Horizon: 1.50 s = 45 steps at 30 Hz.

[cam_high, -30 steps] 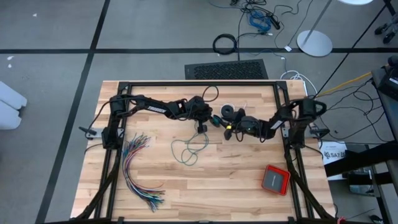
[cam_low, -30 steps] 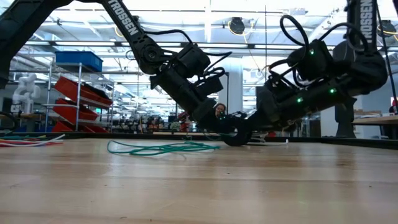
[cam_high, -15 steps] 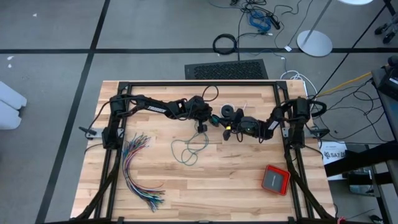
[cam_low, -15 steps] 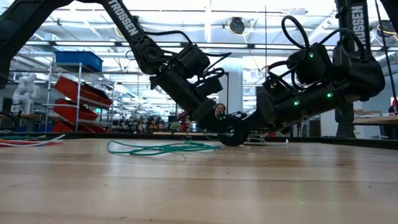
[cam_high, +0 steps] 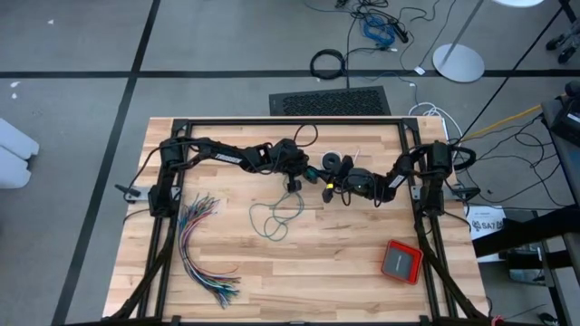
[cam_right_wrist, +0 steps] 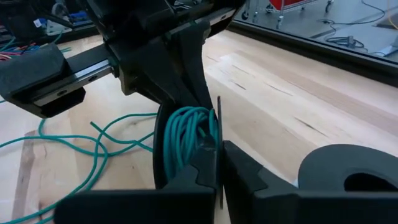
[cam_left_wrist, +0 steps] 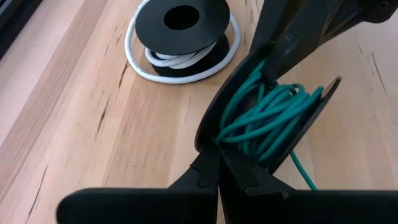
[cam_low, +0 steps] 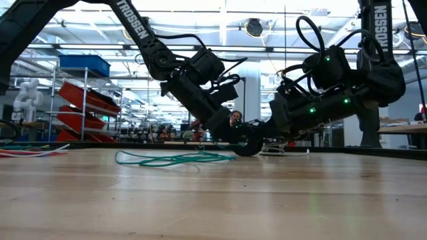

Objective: Coil cords
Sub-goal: Coil the green wire onto the spool

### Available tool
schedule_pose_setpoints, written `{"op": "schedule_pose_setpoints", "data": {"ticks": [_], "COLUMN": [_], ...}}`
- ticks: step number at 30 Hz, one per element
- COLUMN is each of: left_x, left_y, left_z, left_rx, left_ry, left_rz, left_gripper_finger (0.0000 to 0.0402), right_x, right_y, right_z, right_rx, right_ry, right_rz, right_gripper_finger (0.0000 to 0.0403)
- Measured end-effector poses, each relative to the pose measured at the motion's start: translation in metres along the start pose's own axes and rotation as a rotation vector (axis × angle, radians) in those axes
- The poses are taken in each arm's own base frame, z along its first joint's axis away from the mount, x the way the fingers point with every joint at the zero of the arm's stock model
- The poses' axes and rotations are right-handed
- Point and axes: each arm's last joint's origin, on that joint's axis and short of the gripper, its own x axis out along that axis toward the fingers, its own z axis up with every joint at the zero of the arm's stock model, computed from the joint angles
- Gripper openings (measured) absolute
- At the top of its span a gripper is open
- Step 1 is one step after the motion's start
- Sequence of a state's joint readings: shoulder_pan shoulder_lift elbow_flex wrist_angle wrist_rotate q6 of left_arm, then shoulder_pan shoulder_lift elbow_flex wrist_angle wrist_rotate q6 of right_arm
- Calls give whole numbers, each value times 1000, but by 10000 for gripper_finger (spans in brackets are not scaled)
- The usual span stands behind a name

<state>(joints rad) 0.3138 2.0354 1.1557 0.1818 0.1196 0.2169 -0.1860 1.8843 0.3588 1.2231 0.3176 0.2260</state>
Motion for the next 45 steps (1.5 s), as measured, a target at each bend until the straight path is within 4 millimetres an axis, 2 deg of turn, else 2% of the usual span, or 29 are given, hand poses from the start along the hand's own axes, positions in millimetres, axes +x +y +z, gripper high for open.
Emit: {"op": "schedule_pose_setpoints", "data": {"ticks": [9,14,20,24,30,36,45], "left_x": [0,-3,-18,-39,-64,-70,-72], "left_y": [0,6,15,22,28,33,28], "left_z": [1,3,13,27,34,27,37], "left_rx": [10,15,10,12,45,29,40], "left_ry": [-4,-18,-42,-82,-43,42,-27], "left_rz": [16,31,55,75,85,131,131], "left_gripper_finger": [1,28,70,75,75,75,76], "right_x": [-1,-7,-19,-27,-41,-53,-71], "right_y": [0,-1,-5,-9,-11,-11,-12], "right_z": [3,12,30,40,57,73,95], "right_rx": [-29,-51,-70,-88,-106,-134,-176], "right_ry": [-10,-47,-127,-169,-251,-319,-406], "right_rz": [3,-10,-15,-28,-24,-23,-30], "right_gripper_finger": [1,0,0,0,0,0,0]}}
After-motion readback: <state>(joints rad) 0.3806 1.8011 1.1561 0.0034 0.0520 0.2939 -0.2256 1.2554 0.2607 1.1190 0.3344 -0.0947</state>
